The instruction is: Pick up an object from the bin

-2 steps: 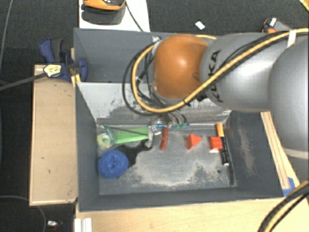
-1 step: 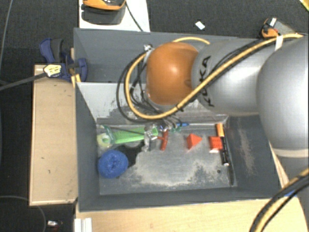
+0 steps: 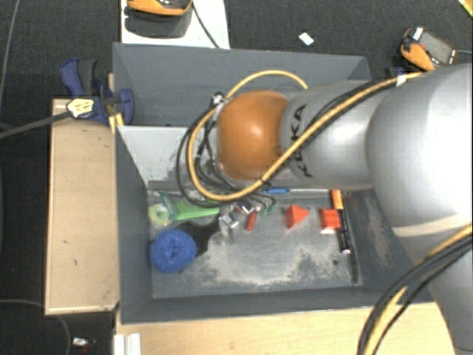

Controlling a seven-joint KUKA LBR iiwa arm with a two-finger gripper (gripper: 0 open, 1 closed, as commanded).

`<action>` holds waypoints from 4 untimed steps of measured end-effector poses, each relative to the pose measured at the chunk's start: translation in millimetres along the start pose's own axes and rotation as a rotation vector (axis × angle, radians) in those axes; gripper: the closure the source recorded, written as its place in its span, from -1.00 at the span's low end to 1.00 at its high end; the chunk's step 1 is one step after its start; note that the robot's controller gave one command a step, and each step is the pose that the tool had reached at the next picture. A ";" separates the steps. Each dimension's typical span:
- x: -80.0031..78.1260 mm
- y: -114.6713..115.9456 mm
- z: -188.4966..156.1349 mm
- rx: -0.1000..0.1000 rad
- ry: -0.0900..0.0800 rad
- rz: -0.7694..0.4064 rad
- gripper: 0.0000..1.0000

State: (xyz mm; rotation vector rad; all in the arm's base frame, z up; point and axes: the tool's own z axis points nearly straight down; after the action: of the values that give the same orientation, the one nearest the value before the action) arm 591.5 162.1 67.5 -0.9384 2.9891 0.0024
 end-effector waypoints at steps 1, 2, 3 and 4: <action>5.1 9.0 -3.5 0.002 -0.006 0.273 1.00; 5.1 9.0 -3.5 0.002 -0.006 0.274 1.00; 4.9 8.7 -10.2 0.002 -0.009 0.276 1.00; 4.1 8.5 -14.6 0.002 -0.013 0.278 1.00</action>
Offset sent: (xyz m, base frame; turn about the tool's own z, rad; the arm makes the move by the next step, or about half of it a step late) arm 0.0000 0.0000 0.0000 0.0000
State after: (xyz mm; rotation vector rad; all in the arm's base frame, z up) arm 583.1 166.7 82.1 -0.5133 3.0778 0.0071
